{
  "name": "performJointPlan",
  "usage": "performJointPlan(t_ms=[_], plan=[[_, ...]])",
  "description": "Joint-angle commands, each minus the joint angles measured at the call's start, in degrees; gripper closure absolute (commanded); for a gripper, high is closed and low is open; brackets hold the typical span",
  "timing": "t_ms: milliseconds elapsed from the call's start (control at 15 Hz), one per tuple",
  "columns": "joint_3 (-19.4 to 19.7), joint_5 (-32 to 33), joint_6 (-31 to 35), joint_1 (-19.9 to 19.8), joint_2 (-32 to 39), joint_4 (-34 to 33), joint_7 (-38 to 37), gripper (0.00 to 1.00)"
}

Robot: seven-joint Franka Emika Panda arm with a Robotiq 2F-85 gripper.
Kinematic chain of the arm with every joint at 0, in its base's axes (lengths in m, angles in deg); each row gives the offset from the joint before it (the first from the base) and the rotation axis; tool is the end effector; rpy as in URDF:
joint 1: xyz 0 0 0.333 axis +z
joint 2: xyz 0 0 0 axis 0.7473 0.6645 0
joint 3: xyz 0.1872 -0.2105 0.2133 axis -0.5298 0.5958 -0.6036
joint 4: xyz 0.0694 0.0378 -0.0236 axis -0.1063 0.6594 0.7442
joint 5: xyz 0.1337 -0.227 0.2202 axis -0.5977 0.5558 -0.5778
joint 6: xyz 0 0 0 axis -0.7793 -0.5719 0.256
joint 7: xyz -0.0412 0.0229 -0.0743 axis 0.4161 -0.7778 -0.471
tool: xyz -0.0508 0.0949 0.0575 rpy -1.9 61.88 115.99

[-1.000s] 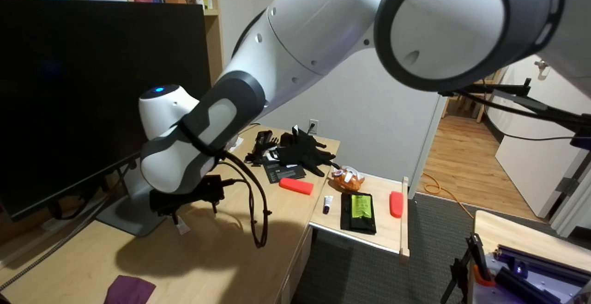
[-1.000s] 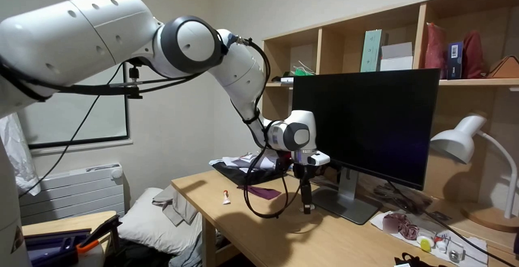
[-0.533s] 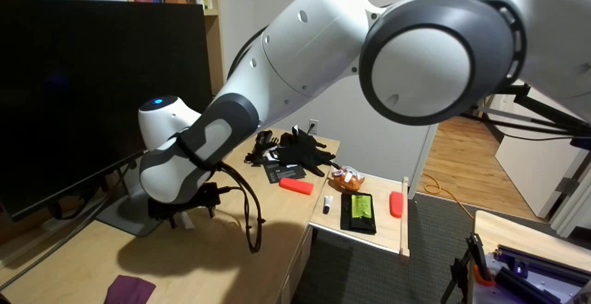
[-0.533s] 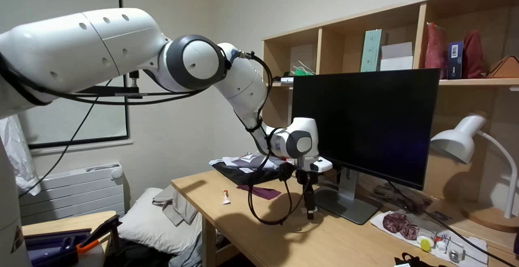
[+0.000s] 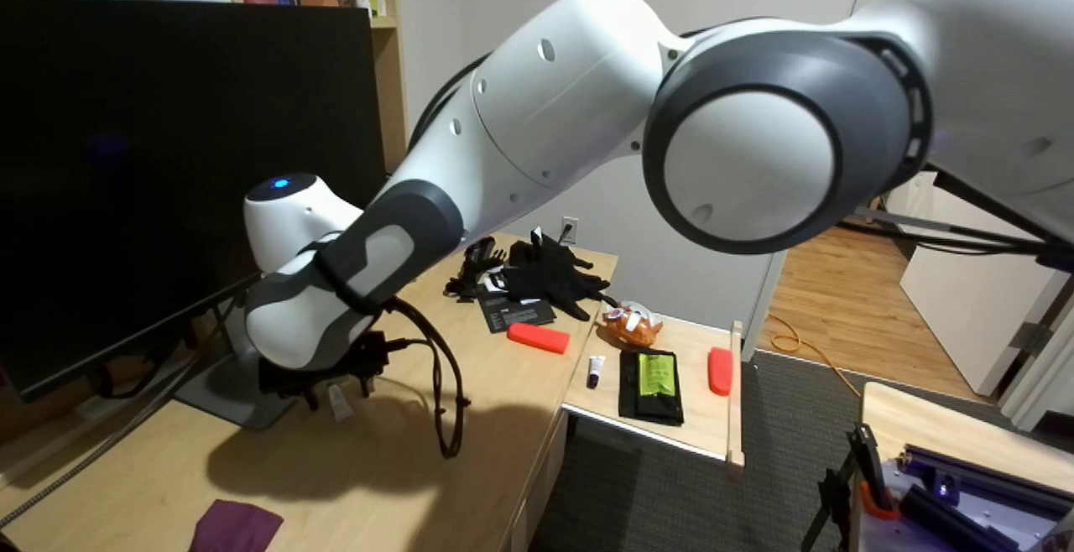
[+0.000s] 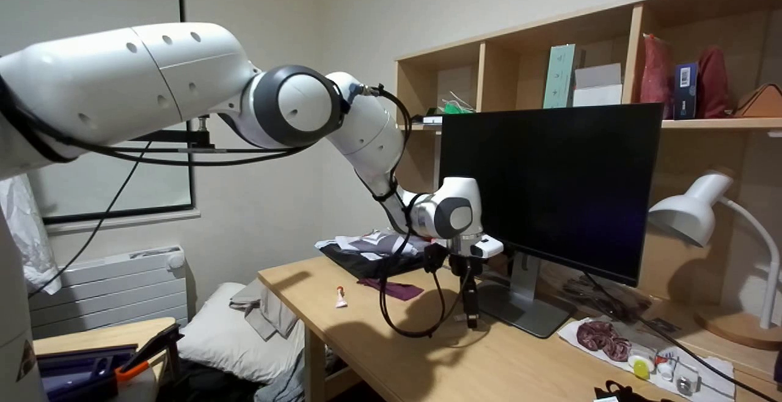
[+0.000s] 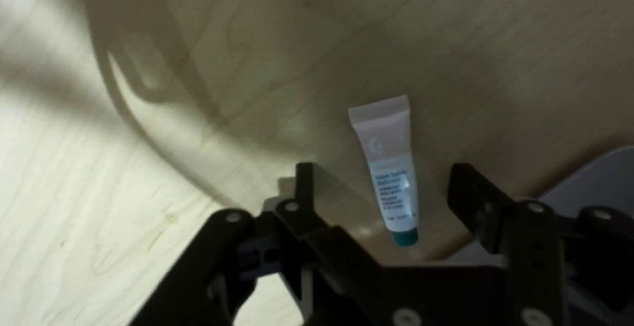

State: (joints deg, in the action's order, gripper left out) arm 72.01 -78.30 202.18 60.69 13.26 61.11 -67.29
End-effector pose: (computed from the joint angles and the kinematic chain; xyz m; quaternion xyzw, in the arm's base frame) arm 0.7446 0.1337 0.1246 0.9534 -0.2932 0.0623 0.0333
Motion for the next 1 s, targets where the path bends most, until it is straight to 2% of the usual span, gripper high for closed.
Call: performJointPlan(t_ms=[0, 333, 467, 600, 933], plan=[[-0.01, -2.06, -1.06, -0.14, 1.86, -2.85, 2.58, 0.59], [1.20, -1.37, -1.79, 0.61, -1.20, -0.37, 1.27, 0.92], [1.90, -1.17, -1.84, 0.58, -3.10, 1.21, 0.97, 0.95], [2.77, -1.05, -1.13, 0.38, -4.83, 2.46, 0.70, 0.91], [6.00, -1.53, -1.53, -1.55, -9.13, 4.55, -1.77, 0.92]])
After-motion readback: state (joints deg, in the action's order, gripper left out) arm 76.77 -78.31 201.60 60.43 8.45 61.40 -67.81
